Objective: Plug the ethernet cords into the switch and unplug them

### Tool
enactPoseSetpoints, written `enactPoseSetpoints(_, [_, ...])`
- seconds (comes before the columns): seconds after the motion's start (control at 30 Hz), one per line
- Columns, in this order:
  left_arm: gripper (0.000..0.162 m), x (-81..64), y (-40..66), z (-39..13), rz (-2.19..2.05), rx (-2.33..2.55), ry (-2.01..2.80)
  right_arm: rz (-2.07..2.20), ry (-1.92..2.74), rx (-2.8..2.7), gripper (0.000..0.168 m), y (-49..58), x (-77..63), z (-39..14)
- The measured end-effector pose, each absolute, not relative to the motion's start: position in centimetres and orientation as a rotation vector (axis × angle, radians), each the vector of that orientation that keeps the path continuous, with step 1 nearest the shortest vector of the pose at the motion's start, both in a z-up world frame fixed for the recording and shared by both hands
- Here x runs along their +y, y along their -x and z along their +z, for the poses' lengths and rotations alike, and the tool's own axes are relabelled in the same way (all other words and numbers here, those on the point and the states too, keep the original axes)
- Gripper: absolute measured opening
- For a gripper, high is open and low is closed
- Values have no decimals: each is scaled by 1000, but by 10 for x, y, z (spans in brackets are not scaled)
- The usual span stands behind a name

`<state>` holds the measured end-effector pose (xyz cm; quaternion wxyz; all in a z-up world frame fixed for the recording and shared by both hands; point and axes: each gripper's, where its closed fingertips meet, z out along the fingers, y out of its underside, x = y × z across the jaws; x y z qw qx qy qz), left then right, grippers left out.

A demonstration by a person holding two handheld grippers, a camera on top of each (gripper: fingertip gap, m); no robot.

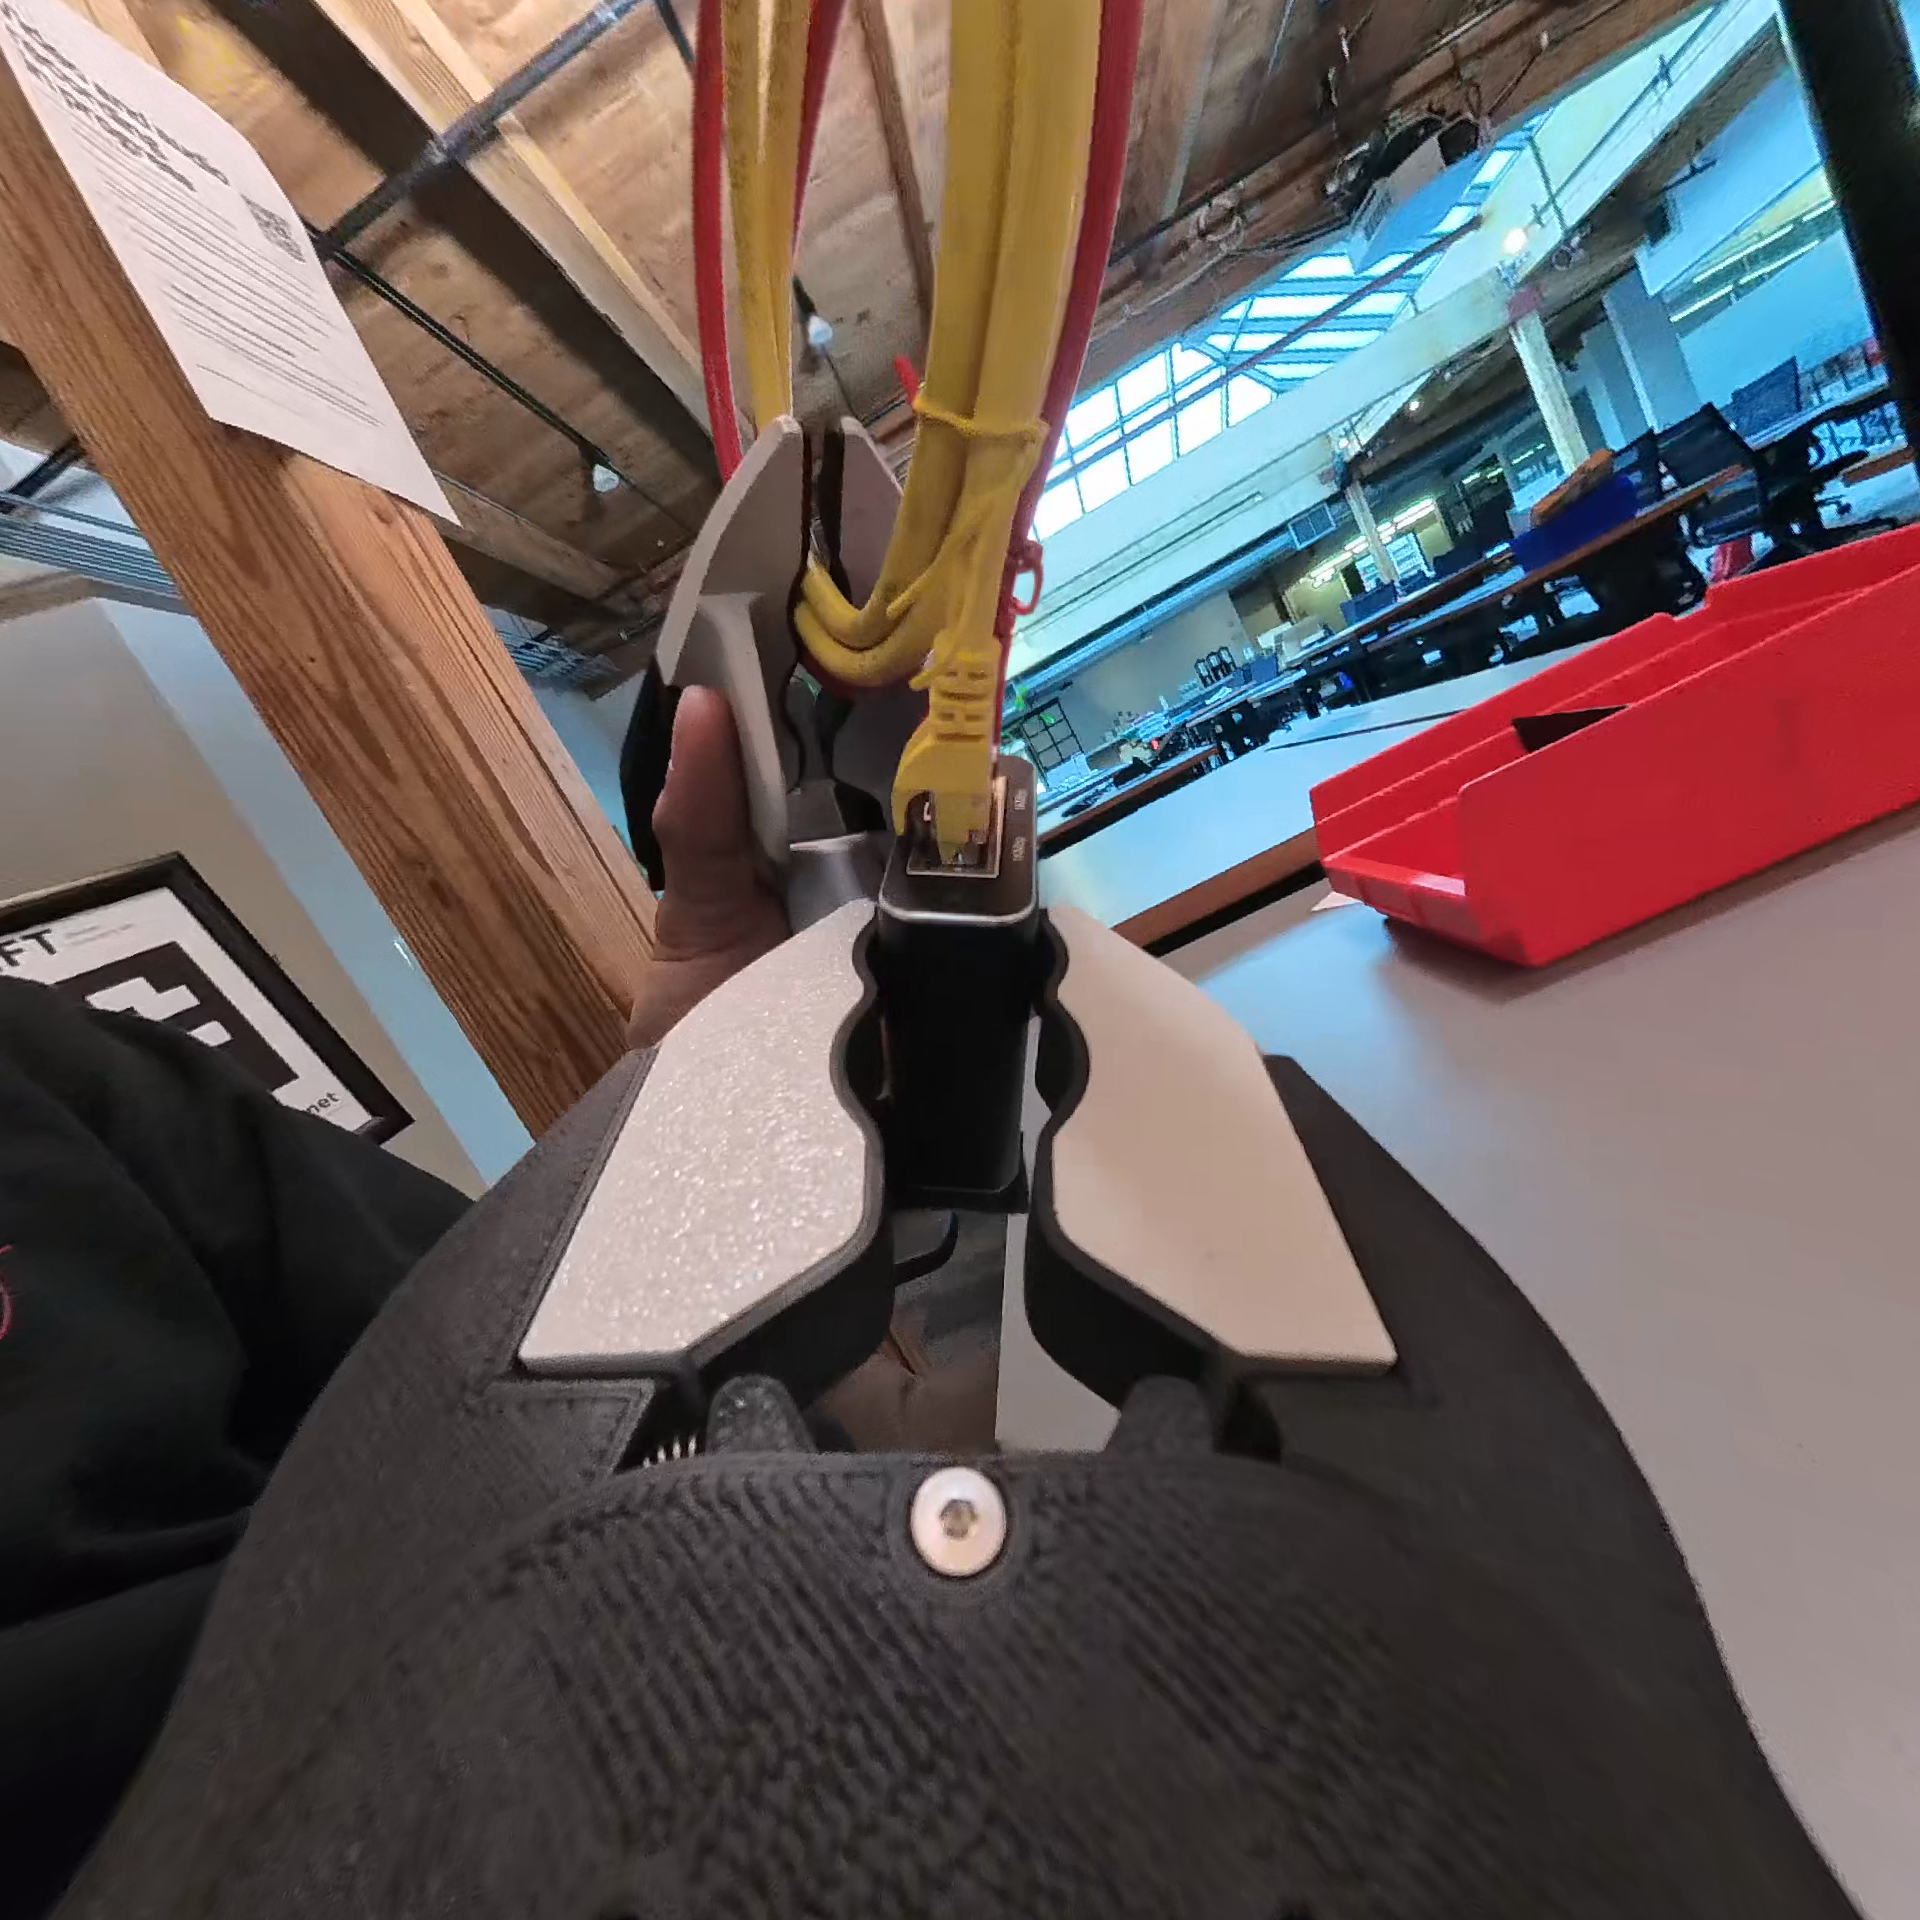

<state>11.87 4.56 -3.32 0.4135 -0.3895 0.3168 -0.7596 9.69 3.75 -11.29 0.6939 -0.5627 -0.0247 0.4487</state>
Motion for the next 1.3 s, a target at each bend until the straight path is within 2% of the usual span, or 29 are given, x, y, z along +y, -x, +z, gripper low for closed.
enactPoseSetpoints(0.1, [5, 45, -120, -35, -1930, 786, 974, 1019, 1257, -62, 36, -90, 40, -112])
enactPoseSetpoints(0.17, [5, 43, -123, -40, -1925, 813, 1003, 969, 1316, -52, 27, -90, 45, -120])
enactPoseSetpoints(0.27, [6, 40, -126, -47, -1931, 921, 1058, 951, 1370, -86, 27, -95, 41, -126])
enactPoseSetpoints(0.37, [33, 33, -131, -66, -1903, 1147, 1159, 941, 1409, -52, 27, -115, 34, -132])
enactPoseSetpoints(0.5, [43, 30, -133, -102, -1693, 1423, 1294, 908, 1409, 34, 27, -143, 25, -136])
enactPoseSetpoints(0.57, [39, 22, -132, -112, -1643, 1522, 1291, 933, 1378, 64, 27, -148, 24, -134])
enactPoseSetpoints(0.6, [32, 17, -132, -114, -1635, 1560, 1280, 962, 1364, 60, 27, -147, 23, -133])
enactPoseSetpoints(0.7, [0, 11, -132, -108, -1620, 1565, 1211, 986, 1413, -37, 27, -133, 21, -138])
enactPoseSetpoints(0.83, [0, 23, -132, -91, -1560, 1477, 1172, 1006, 1431, -121, 28, -118, 18, -134])
enactPoseSetpoints(0.97, [0, 42, -135, -73, -1557, 1315, 1218, 894, 1604, -241, 28, -99, 24, -157])
enactPoseSetpoints(1.3, [4, 46, -134, -96, -1539, 1372, 1291, 1009, 1441, 66, 27, -138, 29, -147])
